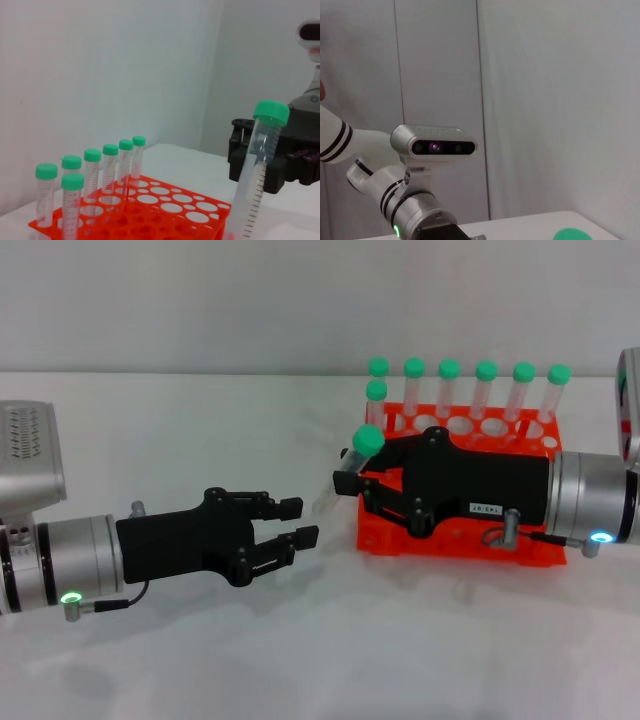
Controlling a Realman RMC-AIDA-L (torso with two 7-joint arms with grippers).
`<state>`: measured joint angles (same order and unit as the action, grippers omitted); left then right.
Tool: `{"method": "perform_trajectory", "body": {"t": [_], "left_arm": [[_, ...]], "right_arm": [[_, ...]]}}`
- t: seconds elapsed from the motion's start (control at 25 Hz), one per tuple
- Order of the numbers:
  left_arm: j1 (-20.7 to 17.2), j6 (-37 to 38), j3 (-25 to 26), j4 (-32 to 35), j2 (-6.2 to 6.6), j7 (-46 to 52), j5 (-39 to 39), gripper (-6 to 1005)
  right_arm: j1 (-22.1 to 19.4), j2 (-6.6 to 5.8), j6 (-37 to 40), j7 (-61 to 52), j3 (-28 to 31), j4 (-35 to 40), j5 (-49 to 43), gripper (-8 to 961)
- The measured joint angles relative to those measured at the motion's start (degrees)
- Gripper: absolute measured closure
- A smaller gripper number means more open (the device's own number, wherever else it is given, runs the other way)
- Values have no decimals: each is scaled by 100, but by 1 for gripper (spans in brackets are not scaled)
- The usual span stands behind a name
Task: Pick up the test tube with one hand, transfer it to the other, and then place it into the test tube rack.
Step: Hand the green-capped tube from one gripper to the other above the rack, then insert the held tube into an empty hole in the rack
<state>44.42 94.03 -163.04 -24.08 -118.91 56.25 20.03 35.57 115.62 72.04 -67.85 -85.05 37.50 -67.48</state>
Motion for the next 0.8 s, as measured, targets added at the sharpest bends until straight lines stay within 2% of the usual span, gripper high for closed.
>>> {"method": "perform_trajectory", "body": {"t": [0.04,0.28,0.48,0.6,0.8], "left_arm": [[-1,-11,0,0,0,0,-3,797],[-25,-125,0,-1,-5,13,-25,590],[-350,-141,0,-70,-4,-37,517,334],[-700,-144,0,-134,-8,-119,1072,133],[-1327,-141,8,-83,-25,-362,1918,124]], "right_arm": [[-4,5,-3,0,-1,0,0,735],[-13,14,-7,1,-1,-3,2,732],[-33,7,-145,103,6,11,76,730],[-39,-9,-310,227,57,20,169,728],[-28,-26,-899,436,214,23,157,726]]}}
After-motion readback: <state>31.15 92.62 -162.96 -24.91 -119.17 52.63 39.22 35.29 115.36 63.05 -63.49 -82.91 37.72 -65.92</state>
